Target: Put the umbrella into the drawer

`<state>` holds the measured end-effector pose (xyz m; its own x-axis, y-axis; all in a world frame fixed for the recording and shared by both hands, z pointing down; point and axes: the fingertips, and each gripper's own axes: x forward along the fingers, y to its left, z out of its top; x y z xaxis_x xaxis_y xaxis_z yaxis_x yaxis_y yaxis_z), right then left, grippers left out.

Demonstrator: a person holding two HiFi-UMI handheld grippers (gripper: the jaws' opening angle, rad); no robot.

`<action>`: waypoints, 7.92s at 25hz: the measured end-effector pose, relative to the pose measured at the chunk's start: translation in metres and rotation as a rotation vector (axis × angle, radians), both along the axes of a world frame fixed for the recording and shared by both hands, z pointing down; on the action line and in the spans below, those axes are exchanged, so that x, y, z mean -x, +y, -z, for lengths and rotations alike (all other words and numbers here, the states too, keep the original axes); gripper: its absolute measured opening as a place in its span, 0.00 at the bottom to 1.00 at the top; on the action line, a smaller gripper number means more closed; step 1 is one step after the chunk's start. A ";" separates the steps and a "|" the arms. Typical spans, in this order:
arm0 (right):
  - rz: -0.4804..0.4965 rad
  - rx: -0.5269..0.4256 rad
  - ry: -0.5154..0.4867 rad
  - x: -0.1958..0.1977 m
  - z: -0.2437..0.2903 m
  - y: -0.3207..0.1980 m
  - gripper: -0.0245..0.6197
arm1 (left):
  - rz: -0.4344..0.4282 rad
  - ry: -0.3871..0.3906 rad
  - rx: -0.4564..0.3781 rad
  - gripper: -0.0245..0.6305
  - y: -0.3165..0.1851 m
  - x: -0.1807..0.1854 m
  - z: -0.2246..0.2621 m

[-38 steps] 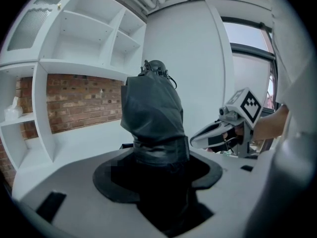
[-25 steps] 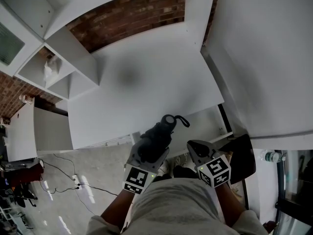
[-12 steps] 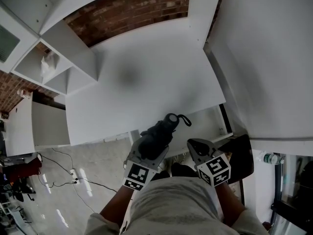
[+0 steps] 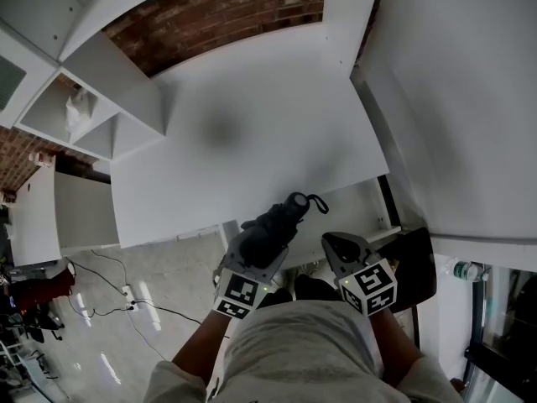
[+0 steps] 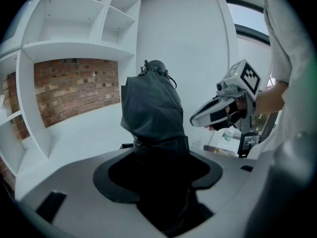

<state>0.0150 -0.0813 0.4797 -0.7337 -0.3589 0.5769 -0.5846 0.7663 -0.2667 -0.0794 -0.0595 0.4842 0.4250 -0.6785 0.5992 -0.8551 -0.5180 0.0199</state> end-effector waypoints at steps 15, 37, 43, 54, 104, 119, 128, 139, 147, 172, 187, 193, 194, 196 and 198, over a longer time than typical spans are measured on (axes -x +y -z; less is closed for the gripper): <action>-0.010 0.024 0.011 -0.012 -0.010 -0.007 0.08 | -0.068 -0.078 0.052 0.46 0.001 -0.010 -0.031; -0.004 0.057 0.027 -0.019 -0.027 0.001 0.08 | -0.166 -0.187 0.127 0.46 0.007 -0.014 -0.081; -0.007 0.067 0.030 -0.023 -0.032 0.003 0.08 | -0.195 -0.210 0.177 0.46 0.008 -0.017 -0.105; -0.023 0.082 0.027 -0.033 -0.037 0.002 0.08 | -0.214 -0.238 0.240 0.46 0.011 -0.025 -0.139; -0.027 0.169 0.039 -0.052 -0.074 0.006 0.08 | -0.351 -0.388 0.430 0.46 -0.002 -0.038 -0.247; -0.030 0.205 0.048 -0.055 -0.083 0.013 0.08 | -0.386 -0.434 0.482 0.46 0.001 -0.037 -0.274; -0.010 0.223 0.053 -0.054 -0.090 0.019 0.08 | -0.388 -0.437 0.498 0.46 0.002 -0.036 -0.281; 0.006 0.240 0.056 -0.052 -0.096 0.022 0.08 | -0.399 -0.450 0.538 0.46 0.002 -0.037 -0.287; 0.019 0.248 0.056 -0.049 -0.100 0.024 0.08 | -0.396 -0.458 0.583 0.46 0.002 -0.034 -0.293; 0.043 0.263 0.047 -0.049 -0.107 0.020 0.08 | -0.401 -0.495 0.632 0.49 0.003 -0.036 -0.304; 0.051 0.265 0.037 -0.040 -0.106 0.021 0.08 | -0.438 -0.500 0.609 0.52 0.008 -0.037 -0.298; 0.059 0.269 0.035 -0.032 -0.105 0.026 0.08 | -0.464 -0.522 0.585 0.54 0.006 -0.036 -0.291; 0.061 0.269 0.036 -0.031 -0.105 0.027 0.08 | -0.466 -0.521 0.580 0.54 0.006 -0.036 -0.290; 0.064 0.267 0.035 -0.030 -0.104 0.030 0.08 | -0.473 -0.524 0.564 0.54 0.006 -0.037 -0.287; 0.066 0.264 0.036 -0.030 -0.104 0.031 0.08 | -0.478 -0.524 0.551 0.54 0.006 -0.038 -0.283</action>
